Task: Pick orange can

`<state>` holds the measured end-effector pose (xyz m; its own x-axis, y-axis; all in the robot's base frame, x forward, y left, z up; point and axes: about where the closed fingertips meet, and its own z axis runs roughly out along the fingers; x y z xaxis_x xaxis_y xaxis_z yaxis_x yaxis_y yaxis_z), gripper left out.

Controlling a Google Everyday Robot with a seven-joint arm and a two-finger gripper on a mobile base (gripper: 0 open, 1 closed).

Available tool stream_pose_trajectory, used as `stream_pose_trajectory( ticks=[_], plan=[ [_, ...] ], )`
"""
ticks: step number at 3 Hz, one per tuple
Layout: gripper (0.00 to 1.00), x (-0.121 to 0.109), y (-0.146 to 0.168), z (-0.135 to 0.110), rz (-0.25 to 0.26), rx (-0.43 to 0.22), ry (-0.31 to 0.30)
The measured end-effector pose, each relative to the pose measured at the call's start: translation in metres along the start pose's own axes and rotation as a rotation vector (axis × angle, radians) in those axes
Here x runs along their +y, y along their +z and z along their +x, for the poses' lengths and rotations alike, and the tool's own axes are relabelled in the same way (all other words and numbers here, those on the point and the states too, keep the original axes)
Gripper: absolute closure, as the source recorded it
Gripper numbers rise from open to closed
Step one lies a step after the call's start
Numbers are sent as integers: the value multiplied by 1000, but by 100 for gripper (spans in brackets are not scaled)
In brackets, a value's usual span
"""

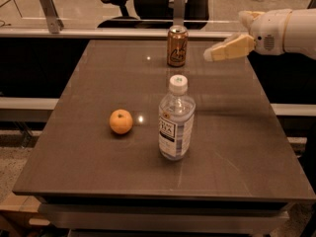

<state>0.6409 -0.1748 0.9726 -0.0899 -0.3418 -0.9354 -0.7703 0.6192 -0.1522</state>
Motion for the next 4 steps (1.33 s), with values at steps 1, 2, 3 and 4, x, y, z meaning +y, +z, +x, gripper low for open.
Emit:
stream_pose_trajectory(
  ticks=[1,2,3,4],
  plan=[
    [0,-4,28,-2,-21,-77,28],
    [0,-5,58,0,-63,-130,59],
    [0,-6,84,3,-101,-171,86],
    [0,-8,106,5,-131,-185,99]
  ],
)
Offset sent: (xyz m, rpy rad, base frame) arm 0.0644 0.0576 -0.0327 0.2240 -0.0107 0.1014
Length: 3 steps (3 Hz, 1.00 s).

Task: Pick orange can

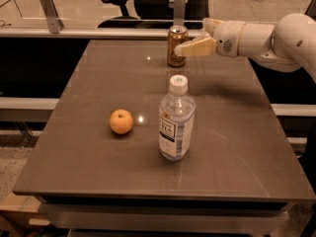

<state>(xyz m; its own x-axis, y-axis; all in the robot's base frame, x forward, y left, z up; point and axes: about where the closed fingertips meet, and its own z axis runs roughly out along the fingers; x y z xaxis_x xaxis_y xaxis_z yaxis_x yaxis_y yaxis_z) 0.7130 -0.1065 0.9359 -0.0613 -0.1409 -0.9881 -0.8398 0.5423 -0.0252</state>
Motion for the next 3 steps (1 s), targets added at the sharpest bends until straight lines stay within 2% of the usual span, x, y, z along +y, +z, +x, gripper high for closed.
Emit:
stream_pose_trajectory(
  ticks=[3],
  plan=[
    [0,-25,46,37,-29,-11,78]
  ],
)
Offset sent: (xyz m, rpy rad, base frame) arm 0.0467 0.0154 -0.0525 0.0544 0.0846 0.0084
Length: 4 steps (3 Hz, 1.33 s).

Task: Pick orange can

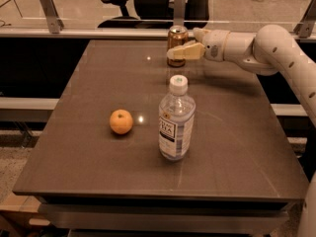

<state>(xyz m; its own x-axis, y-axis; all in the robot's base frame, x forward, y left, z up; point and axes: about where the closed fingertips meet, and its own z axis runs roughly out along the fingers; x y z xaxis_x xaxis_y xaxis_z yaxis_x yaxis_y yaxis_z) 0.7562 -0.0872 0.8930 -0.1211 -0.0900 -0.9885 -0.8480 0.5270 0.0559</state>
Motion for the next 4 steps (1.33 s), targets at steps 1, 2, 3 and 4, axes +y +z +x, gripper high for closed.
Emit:
stream_pose_trajectory(
  ticks=[1,2,3,4],
  plan=[
    [12,-7,7,3,-6,-13,5],
    [30,-8,13,2,-21,-22,-5],
    [53,-6,17,0,-30,-27,-17],
    [76,-3,17,-2,-50,-30,-24]
  ],
)
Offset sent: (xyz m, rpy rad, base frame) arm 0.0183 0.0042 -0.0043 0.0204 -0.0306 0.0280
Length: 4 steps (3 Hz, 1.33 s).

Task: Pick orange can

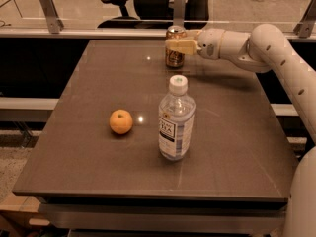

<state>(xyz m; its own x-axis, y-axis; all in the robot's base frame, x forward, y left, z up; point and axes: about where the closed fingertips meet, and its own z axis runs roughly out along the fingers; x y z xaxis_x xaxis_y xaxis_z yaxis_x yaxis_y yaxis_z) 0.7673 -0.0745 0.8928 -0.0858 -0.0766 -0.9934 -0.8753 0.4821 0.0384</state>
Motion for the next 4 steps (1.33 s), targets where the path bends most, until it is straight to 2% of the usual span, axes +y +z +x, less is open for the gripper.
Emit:
stream_pose_trajectory(
  ticks=[1,2,3,4],
  plan=[
    [98,2,-2,-5,-36,15,-11],
    [100,4,-9,-13,-61,25,-23],
    [100,11,-22,-28,-80,4,-44],
    [100,19,-43,-47,-76,-30,-80]
  ],
)
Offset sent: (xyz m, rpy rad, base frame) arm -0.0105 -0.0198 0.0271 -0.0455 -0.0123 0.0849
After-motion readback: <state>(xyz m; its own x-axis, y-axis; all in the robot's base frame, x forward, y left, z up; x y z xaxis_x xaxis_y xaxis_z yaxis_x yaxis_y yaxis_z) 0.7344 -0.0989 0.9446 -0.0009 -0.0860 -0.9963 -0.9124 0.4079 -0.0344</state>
